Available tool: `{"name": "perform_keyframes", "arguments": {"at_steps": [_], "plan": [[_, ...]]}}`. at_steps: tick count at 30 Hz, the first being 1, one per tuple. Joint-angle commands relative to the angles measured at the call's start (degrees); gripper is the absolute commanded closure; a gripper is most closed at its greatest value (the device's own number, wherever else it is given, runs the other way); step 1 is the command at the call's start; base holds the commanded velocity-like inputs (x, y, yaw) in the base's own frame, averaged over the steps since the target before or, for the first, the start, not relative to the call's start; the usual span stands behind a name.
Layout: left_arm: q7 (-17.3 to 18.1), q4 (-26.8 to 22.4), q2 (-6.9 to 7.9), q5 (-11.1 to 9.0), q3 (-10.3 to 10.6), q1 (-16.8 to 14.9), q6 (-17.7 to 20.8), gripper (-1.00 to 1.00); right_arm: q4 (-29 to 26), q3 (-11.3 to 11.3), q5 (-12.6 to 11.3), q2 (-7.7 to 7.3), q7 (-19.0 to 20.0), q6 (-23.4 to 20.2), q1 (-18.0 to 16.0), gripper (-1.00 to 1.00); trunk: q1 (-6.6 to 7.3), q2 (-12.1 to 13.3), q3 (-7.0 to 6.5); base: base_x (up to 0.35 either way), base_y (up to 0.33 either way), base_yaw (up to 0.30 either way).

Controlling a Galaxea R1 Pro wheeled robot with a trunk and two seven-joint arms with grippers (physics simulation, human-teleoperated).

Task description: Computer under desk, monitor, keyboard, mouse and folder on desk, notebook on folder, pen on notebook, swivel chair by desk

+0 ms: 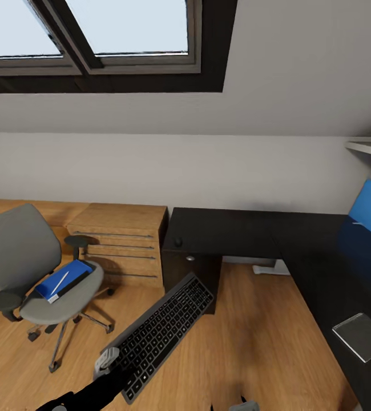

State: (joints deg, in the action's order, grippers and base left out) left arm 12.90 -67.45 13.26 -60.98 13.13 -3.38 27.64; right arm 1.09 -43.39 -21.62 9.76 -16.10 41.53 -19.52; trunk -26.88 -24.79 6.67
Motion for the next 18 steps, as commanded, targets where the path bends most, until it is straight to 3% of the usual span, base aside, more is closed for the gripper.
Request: {"name": "perform_keyframes", "arguments": {"at_steps": [1, 18], "plan": [[0.02, 0.08, 0.06, -0.58, 0.06, -0.05, 0.22, 1.00, 0.12, -0.49, -0.18, 0.06, -0.34, 0.13, -0.07, -1.00, 0.00, -0.13, 0.12, -0.334, -0.001, 0.000], [0.02, 1.61, 0.02, -0.45, 0.06, -0.05, 0.22, 1.00, 0.14, -0.46, -0.18, 0.00, -0.34, 0.13, -0.07, -1.00, 0.00, -0.13, 0.12, -0.335, 0.000, 0.000]]}}
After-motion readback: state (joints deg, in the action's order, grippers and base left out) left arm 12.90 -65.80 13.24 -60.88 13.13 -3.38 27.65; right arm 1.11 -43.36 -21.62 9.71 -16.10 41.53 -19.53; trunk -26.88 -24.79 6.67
